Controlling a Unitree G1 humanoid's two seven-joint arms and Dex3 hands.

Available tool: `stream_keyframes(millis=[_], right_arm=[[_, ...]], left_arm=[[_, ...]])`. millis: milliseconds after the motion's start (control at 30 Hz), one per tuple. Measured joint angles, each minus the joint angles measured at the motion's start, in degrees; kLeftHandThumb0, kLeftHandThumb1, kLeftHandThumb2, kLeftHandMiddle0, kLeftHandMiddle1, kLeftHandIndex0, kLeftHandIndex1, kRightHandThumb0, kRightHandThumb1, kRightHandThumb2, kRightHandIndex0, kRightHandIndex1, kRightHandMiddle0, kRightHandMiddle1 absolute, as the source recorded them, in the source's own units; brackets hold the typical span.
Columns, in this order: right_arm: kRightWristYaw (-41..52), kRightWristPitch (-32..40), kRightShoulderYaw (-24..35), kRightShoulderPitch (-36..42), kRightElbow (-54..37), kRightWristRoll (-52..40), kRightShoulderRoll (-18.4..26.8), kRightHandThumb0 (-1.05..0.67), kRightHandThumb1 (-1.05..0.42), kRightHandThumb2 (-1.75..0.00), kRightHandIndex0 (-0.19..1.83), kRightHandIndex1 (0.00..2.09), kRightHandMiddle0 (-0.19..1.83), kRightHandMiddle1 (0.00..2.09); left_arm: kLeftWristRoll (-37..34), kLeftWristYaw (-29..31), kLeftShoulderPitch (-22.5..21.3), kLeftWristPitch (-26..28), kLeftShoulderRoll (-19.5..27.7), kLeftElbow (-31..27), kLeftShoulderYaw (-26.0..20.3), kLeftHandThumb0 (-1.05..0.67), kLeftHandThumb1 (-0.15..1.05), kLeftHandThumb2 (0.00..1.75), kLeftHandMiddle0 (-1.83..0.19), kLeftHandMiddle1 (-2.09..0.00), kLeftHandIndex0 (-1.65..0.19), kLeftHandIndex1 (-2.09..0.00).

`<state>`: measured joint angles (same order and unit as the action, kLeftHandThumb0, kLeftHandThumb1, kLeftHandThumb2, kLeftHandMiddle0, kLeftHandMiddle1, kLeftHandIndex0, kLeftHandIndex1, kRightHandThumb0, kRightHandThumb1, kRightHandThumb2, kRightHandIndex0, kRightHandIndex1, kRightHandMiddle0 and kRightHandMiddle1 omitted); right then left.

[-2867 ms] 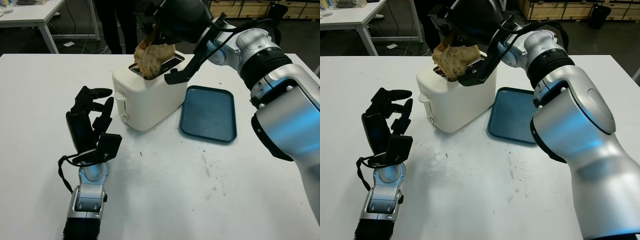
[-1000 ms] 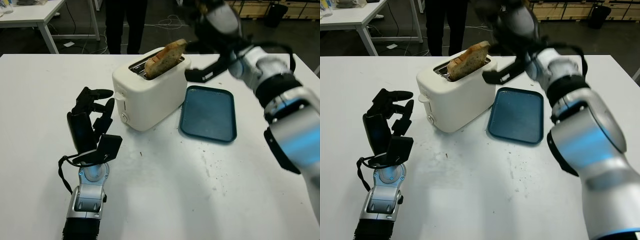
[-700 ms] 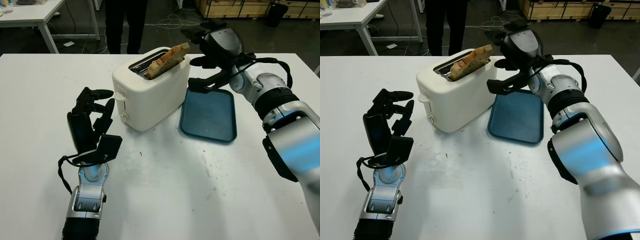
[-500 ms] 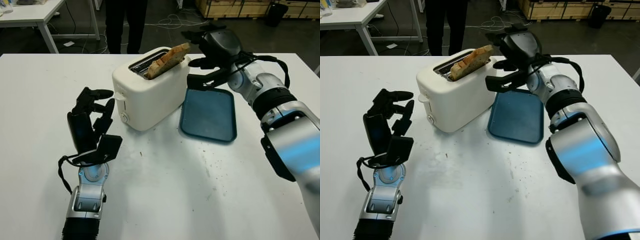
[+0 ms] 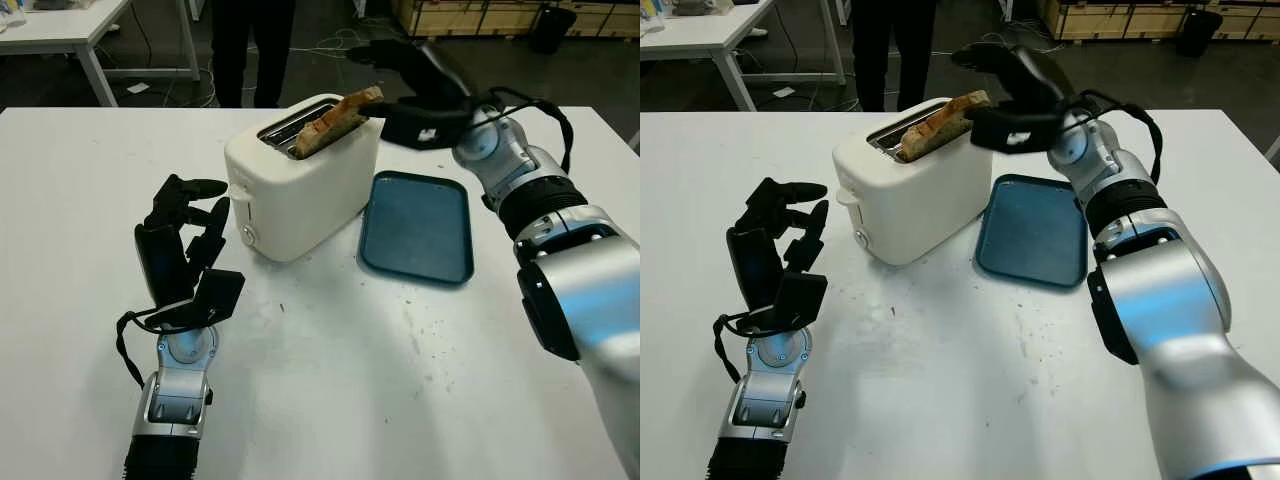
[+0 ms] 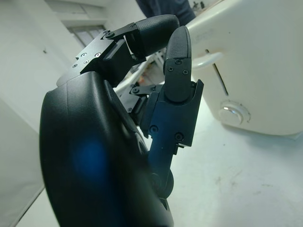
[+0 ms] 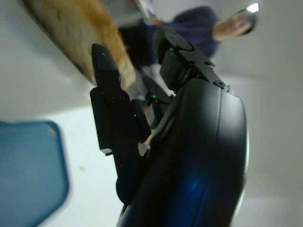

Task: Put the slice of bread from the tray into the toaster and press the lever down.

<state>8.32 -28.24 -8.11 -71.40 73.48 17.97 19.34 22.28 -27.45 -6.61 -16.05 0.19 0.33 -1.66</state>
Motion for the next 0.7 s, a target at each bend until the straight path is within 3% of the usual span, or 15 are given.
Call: stream_keyframes(millis=[133,333,433,567,700], right_arm=[[-0.9,-1.1,5.2,2.7,-2.9,-4.9,0.3,-0.48,-0.86,-0.01,0.13,0.6,0.45,0.0],[-3.6,-7.0,10.1,16.0,-7.9,-9.9,0.5,-0.39,-0.91,-0.01,0.37,0.23,0.47,0.01],[-5.3,-11.1,11.8,26.6,-16.0,-11.7,-0.6,-0.42,-0.92,-0.14,0.54,0.18,0.57,0.04],[-8.5,-14.9,13.6,43.4,-31.7,-15.7,-6.6,-0.38,-0.92,-0.28,0.91,0.2,0.84,0.09],[-9.6,-13.0,14.2,55.7,-45.1,-20.8,-13.5,-0.36,-0.92,-0.33,1.1,0.2,0.96,0.08]], left_arm=[[0.0,0.0,0.0,0.0,0.0,0.0,-0.1,-0.49,0.92,0.2,-0.74,-1.43,-0.67,-1.04],[-0.1,0.1,0.0,-0.1,0.2,0.0,-0.2,-0.49,0.92,0.21,-0.72,-1.42,-0.66,-1.04],[-0.1,1.2,0.0,-0.1,0.8,0.1,-0.2,-0.51,0.92,0.21,-0.71,-1.42,-0.66,-1.02],[-0.1,3.3,-0.1,0.7,2.8,0.0,-0.6,-0.49,0.92,0.18,-0.75,-1.32,-0.72,-0.89],[0.6,4.3,-0.4,1.2,5.1,0.0,-1.1,-0.48,0.92,0.2,-0.79,-1.27,-0.76,-0.82]])
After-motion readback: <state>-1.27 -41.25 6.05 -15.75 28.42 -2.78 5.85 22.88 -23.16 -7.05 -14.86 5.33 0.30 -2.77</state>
